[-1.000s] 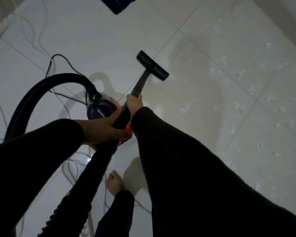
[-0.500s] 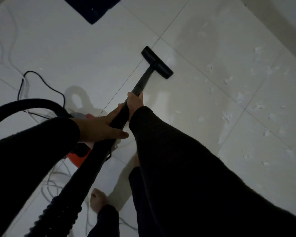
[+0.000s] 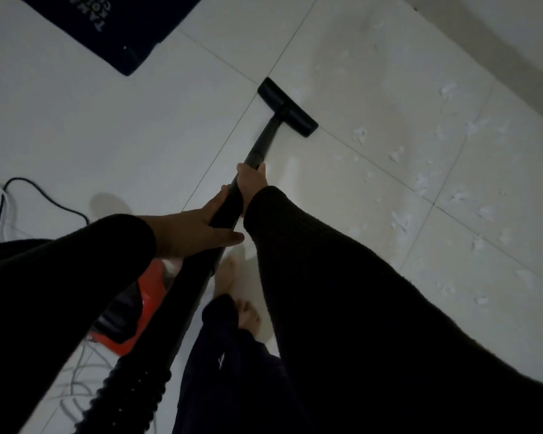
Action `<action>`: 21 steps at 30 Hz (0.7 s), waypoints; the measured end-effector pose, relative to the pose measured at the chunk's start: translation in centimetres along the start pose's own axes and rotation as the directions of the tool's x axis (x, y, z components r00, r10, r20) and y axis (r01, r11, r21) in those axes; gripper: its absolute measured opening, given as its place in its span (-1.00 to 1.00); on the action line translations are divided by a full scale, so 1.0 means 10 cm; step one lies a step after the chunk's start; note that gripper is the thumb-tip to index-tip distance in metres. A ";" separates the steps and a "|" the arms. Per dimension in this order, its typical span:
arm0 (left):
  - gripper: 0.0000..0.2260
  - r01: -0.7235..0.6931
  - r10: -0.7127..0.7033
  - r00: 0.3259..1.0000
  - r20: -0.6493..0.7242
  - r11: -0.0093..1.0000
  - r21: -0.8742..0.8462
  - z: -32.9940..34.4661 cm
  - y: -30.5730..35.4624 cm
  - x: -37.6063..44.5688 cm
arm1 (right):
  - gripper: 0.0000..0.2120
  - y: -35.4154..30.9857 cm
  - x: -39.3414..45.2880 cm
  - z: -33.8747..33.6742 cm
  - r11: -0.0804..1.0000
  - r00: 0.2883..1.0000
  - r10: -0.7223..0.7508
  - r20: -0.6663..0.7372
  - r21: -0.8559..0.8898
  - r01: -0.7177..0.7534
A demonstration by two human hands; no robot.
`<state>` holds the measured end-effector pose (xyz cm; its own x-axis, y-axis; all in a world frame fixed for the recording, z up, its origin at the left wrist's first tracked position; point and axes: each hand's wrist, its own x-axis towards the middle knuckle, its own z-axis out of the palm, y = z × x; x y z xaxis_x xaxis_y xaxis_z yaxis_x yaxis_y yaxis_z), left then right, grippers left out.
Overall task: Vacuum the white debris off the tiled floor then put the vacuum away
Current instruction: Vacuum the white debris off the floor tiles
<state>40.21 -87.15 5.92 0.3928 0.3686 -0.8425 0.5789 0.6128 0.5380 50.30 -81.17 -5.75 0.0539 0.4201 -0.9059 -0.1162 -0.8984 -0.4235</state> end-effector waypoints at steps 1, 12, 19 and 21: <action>-0.21 -0.007 0.007 1.000 -0.010 1.000 0.008 -0.04 0.05 0.04 | -0.39 -0.07 0.04 0.00 1.000 1.000 -0.003 0.001 0.000 0.003; -0.25 0.060 -0.060 0.998 -0.001 0.996 -0.065 -0.90 0.70 0.32 | -0.50 -1.00 0.30 0.16 0.967 0.997 0.029 0.065 0.252 -0.044; -0.28 0.074 -0.073 0.997 0.023 0.994 -0.078 -1.31 1.01 0.59 | -0.47 -1.42 0.51 0.27 0.964 0.999 -0.023 0.022 0.265 0.016; -0.28 0.062 -0.058 0.998 0.035 0.992 -0.108 -1.37 1.12 0.70 | -0.48 -1.58 0.59 0.23 0.970 1.000 -0.031 -0.003 0.241 0.031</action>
<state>39.62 -68.13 5.71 0.3833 0.3078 -0.8709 0.5212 0.7064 0.4790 50.13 -64.22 -4.40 0.0600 0.4475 -0.8923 -0.3501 -0.8276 -0.4387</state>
